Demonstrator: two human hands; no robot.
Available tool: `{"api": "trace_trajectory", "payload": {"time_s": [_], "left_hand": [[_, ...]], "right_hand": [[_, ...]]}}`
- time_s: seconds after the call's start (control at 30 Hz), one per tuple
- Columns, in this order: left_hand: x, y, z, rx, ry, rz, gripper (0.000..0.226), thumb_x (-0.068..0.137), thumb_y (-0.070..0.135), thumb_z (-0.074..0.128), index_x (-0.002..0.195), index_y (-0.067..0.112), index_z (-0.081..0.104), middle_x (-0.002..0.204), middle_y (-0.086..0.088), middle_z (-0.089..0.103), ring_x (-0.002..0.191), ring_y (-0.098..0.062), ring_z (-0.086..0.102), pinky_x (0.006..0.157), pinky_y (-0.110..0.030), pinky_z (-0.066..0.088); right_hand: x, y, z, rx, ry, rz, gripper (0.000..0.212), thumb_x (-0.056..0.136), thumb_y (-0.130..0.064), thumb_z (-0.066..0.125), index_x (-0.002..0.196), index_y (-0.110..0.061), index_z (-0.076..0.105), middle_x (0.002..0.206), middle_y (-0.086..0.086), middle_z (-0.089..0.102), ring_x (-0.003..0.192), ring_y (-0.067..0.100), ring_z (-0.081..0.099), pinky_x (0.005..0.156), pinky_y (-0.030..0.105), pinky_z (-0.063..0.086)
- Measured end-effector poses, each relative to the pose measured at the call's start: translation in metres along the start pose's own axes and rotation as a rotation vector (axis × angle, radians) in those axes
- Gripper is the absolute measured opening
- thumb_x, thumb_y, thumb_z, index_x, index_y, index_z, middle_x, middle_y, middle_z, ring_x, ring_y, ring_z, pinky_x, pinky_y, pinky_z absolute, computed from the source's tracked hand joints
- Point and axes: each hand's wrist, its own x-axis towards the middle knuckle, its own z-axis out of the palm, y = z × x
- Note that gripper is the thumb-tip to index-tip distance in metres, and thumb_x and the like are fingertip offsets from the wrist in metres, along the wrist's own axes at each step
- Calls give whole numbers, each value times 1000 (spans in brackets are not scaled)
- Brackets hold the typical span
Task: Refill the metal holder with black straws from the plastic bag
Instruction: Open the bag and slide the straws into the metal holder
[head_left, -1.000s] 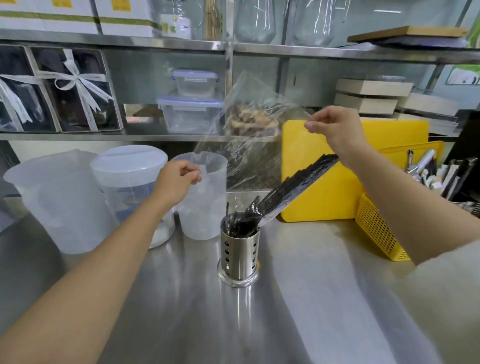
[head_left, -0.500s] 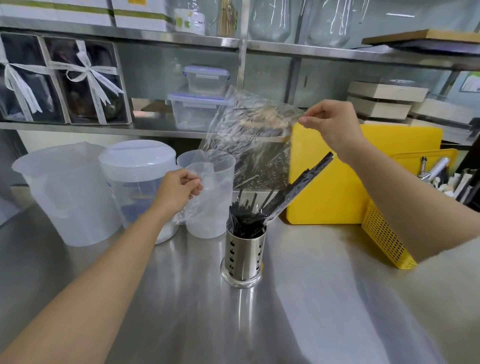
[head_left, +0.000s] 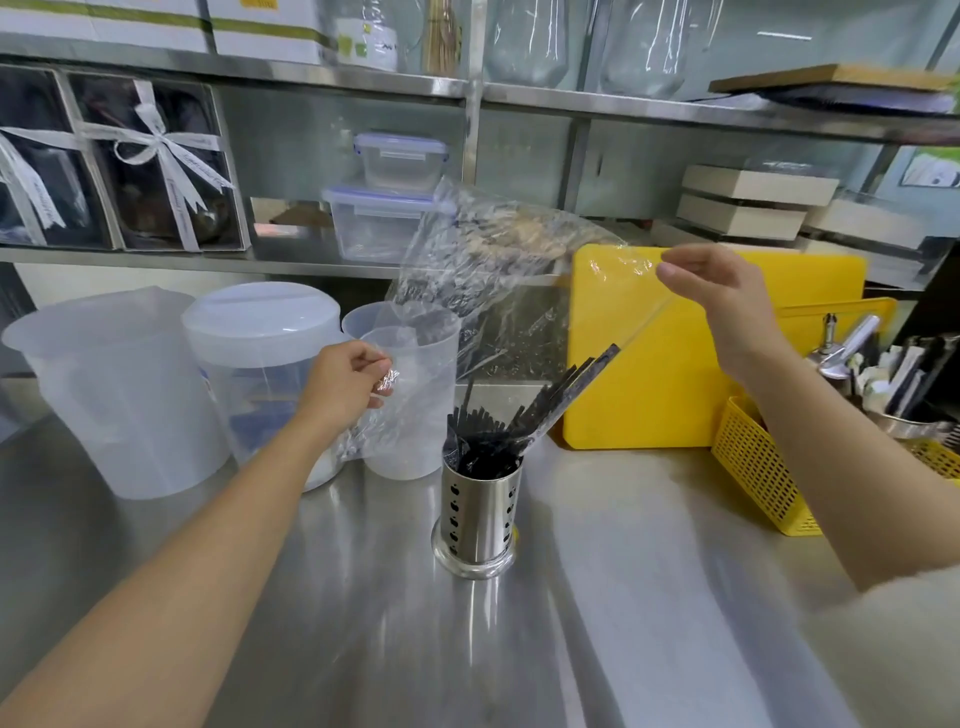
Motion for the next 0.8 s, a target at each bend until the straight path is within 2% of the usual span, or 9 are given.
{"api": "trace_trajectory", "payload": {"time_s": [0.17,0.27,0.4,0.5,0.67,0.8], "left_hand": [[1,-3,-3,-8,3,-4,8,90,5,54,91,5,62,87,-12,64,66,-17,61,64,-29,51],[1,-3,-6,-7,-13,-11,9,90,5,53,89,6,61,81,-9,63,66,-17,61,62,-27,50],[1,-1,-11,-12,20,4,11,91,5,52,86,8,62,77,-5,64,70,-18,61,65,-27,49],[0,4,-16,11,86,53,12,91,5,51,89,7,62,75,-3,64,71,-16,61,70,-25,48],[-1,8,-22,33,152,49,11,92,7,50,87,9,60,84,-9,65,82,-23,62,87,-34,48],[-5,16,-23,17,167,55,10,92,7,50,91,8,60,86,-11,65,82,-22,61,88,-34,47]], "right_hand": [[-7,16,-15,1,-38,97,27,88,-24,58,111,-10,63,109,5,63,92,18,59,79,32,45],[-10,15,-13,14,-33,83,25,88,-23,57,110,-11,63,110,4,64,92,18,60,77,30,48],[-6,5,-4,55,36,43,18,90,-21,56,101,-13,66,88,-1,65,82,15,60,71,26,48],[2,-4,2,59,100,23,16,90,-20,56,99,-12,67,80,-3,64,74,11,59,66,22,47],[10,-11,9,5,79,3,17,90,-18,55,97,-8,67,75,-4,62,70,8,56,64,20,45],[12,-14,11,24,121,-14,16,90,-16,55,97,-7,66,73,-3,60,66,7,55,56,11,44]]}}
